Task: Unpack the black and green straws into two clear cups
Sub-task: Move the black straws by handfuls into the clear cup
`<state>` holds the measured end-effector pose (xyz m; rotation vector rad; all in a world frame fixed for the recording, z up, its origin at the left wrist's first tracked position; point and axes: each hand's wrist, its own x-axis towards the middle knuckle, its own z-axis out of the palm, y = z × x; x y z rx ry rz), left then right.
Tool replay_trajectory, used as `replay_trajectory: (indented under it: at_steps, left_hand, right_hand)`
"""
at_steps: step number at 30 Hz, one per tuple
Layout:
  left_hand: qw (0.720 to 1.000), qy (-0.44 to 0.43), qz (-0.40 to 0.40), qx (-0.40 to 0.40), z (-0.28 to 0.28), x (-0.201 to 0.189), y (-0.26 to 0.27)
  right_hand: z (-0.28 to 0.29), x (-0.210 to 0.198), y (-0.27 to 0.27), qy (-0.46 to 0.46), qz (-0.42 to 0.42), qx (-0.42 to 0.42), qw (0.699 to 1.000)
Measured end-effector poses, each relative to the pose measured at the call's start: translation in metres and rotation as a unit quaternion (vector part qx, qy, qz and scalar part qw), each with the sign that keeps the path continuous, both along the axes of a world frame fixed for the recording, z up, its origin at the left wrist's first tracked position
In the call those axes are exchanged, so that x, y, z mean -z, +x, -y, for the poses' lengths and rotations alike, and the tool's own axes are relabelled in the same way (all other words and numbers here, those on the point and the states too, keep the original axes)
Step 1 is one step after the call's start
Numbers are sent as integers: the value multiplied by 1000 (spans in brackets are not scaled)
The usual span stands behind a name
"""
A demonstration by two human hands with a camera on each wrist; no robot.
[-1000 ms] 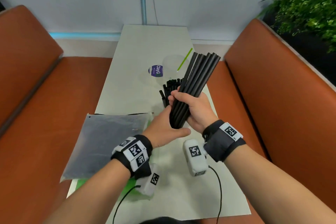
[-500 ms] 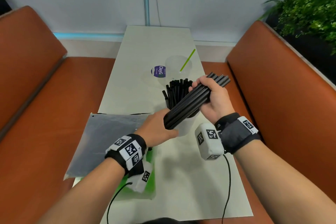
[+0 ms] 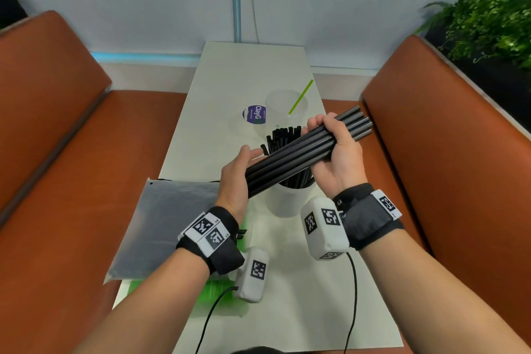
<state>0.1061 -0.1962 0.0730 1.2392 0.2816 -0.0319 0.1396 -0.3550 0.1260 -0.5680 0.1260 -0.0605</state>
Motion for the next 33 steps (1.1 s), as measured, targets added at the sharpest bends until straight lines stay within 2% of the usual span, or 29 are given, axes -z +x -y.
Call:
replay_trajectory:
  at_steps: [4, 7, 10, 13, 16, 20, 22, 27, 29, 32, 33]
  left_hand:
    - [998, 38, 2, 41, 2, 3, -2]
    - [986, 151, 12, 74, 0, 11, -2]
    - [949, 280, 19, 145, 1, 23, 0]
    - [897, 389, 3, 208, 4, 33, 3]
    - [854, 451, -18, 258, 7, 39, 5]
    - [821, 487, -20, 296, 8, 43, 6]
    - [816, 495, -11, 300, 8, 45, 8]
    - [822, 482, 1, 301, 4, 48, 10]
    - [824, 479, -1, 301, 2, 48, 11]
    - [826, 477, -2, 300, 1, 49, 11]
    - [827, 475, -2, 299, 1, 49, 11]
  right_hand:
    - [15, -9, 10, -37, 11, 29, 999]
    - [36, -17, 23, -80, 4, 104, 991]
    - [47, -15, 32, -123, -9, 147, 981]
    - [48, -6, 37, -167, -13, 158, 973]
    - [46, 10, 41, -239, -26, 176, 954]
    - [46, 42, 47, -333, -55, 171, 926]
    - [44, 58, 48, -349, -65, 160, 921]
    - [36, 84, 50, -386, -84, 124, 910]
    - [32, 92, 51, -429, -91, 92, 894]
    - [25, 101, 48, -520, -88, 34, 849]
    - [25, 102, 47, -532, -80, 28, 842]
